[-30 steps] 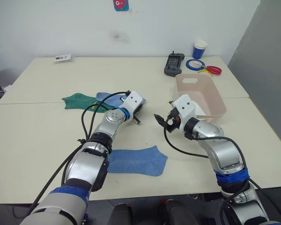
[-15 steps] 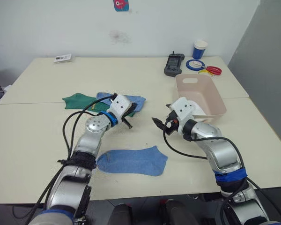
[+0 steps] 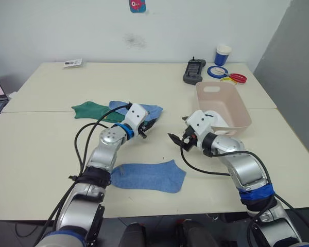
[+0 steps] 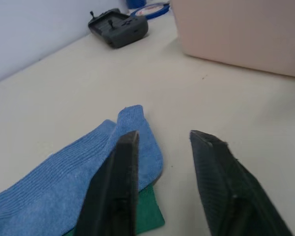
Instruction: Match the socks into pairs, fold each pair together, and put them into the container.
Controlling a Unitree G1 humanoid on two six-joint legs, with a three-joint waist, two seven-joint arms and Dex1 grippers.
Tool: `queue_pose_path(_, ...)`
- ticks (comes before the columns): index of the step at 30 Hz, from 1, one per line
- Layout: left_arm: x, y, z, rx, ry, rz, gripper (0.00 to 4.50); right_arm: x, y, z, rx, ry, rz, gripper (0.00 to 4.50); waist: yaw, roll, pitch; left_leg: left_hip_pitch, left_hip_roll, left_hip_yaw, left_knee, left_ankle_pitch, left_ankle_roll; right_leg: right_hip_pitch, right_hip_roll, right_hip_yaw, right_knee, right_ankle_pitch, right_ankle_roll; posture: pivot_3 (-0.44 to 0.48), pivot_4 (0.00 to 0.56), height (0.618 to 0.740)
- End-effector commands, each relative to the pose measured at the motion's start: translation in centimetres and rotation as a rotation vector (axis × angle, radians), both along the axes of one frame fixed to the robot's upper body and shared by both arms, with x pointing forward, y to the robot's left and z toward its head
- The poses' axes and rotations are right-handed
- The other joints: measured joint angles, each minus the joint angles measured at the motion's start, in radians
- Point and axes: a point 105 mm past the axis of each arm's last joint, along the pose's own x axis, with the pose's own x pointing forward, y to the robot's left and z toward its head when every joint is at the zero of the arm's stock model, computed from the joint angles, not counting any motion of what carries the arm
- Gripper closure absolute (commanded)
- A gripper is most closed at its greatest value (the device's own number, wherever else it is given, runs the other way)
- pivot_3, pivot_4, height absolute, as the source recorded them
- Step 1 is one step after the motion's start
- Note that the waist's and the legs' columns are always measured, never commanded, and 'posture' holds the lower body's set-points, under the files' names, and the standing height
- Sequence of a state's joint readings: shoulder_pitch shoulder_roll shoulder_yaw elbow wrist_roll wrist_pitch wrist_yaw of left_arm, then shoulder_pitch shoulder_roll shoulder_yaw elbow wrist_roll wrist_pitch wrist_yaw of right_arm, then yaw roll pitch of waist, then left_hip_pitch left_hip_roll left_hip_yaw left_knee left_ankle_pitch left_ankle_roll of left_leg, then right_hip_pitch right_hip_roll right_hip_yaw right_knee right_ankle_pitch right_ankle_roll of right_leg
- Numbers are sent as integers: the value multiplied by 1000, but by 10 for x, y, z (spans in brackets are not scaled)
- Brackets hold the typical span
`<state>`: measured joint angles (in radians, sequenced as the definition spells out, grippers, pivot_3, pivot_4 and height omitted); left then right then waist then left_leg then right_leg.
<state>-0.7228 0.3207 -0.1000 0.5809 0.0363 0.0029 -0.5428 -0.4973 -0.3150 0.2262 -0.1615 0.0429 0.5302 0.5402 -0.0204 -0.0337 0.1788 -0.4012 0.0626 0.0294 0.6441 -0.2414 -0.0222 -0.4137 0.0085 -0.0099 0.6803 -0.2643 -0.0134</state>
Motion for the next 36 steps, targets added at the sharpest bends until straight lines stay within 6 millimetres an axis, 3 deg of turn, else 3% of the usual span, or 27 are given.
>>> queue_pose_path(1, 13, -6, 5, 47, -54, 38, 1362, -3, 0, 19, 6, -83, 4, 0, -4, 0, 0, 0, 0, 0, 0, 0, 0, 0, 0, 0, 0, 0, 0, 0, 150, 740)
queue_pose_path(5, 27, -12, 0, 116, -48, 87, 92, -3, -4, 19, 7, -81, -15, 0, -4, 0, 0, 0, 0, 0, 0, 0, 0, 0, 1, 0, 1, 0, 0, 0, 150, 740)
queue_pose_path(8, 35, -13, -5, 138, -2, 142, 35, -3, -7, 18, 9, -79, -30, 0, -4, 0, 0, 0, 0, 0, 0, 0, 0, 0, 1, 0, 0, 0, 0, 0, 150, 740)
queue_pose_path(12, 37, -17, -11, 132, 47, 136, 895, -4, -10, 19, 13, -79, -47, 0, -6, 0, 0, 0, 0, 1, 0, 0, 0, 0, 0, 0, 0, 0, 0, 0, 150, 740)
queue_pose_path(23, 40, -10, -7, 88, 45, 165, 4447, -2, -12, 20, 21, -77, -63, 0, -8, 0, 0, 1, 0, 0, 0, 0, -1, 0, 1, 0, 1, 0, 0, 0, 150, 740)
queue_pose_path(29, 43, 0, 8, -34, 6, 206, 4483, -2, -10, 20, 23, -79, -58, 0, -8, 0, 0, 1, 0, 1, 0, 0, -1, 0, 0, 0, 1, 0, 0, 0, 150, 740)
queue_pose_path(33, 41, 14, 22, -311, 41, 200, 4483, -2, -9, 20, 26, -79, -56, 0, -8, 0, 0, 0, 0, 1, 0, 0, -1, 0, 0, 0, 1, 0, 0, 0, 150, 740)
queue_pose_path(36, 34, 15, 29, -465, 103, 92, 4483, -2, -7, 20, 29, -78, -54, 0, -8, 0, 0, 0, 1, 1, 0, 1, -2, 0, 0, 0, 1, 0, 0, 0, 150, 740)
